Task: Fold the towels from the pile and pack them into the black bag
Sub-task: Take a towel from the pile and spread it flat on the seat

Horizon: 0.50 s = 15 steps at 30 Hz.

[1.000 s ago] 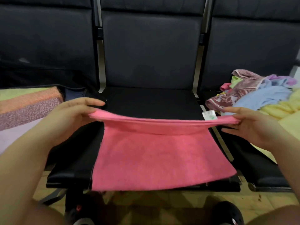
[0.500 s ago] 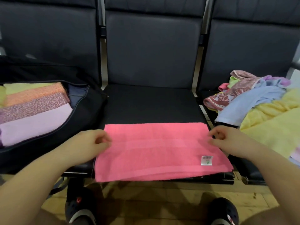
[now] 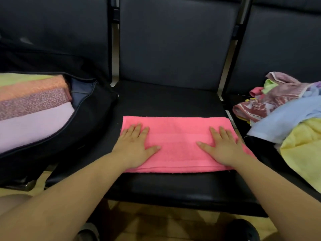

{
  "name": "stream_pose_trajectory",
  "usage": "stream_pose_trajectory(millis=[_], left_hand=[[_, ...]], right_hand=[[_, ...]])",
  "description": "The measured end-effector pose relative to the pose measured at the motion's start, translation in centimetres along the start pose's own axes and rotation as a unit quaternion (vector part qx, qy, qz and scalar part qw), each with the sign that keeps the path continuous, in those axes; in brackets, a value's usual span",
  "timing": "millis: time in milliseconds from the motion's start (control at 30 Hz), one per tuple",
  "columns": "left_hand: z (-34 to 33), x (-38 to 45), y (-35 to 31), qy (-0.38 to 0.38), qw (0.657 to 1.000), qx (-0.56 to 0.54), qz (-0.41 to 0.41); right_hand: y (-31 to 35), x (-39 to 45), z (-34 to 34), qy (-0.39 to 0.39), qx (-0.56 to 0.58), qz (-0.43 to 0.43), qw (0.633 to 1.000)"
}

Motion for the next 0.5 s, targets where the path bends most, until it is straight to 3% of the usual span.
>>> stream_pose_trajectory(millis=[133,233,367,500], left_hand=[[1.4,0.5,-0.1,-0.034,0.995,-0.074,-0.049],[4.8,-0.6,1.0,-0.089,0.975,-0.140,-0.149],[6.0,-2.7,3.4,-0.010,0.967,-0.155,-0.203],[5.0,-4.5,5.5,0.033,0.965,-0.180,-0.186]], right_hand=[[1.0,0.7,1.3,-0.104,0.053,0.037,0.992],[4.2,-1.5,3.1,-0.211,0.174,0.185,0.944],[10.3,-5.4,2.7,-0.133,0.185,0.343,0.912],[16.6,-8.2,1.7,-0.048,0.178,0.396,0.900]])
Point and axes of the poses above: each hand's wrist, its own x-axis towards the middle knuckle, its own z-axis out of the back of the hand, y = z × x, the point moved 6 cm from there along x, towards the middle knuckle, and after that the axes turned 1 degree about -x, right-handed, at the moved point
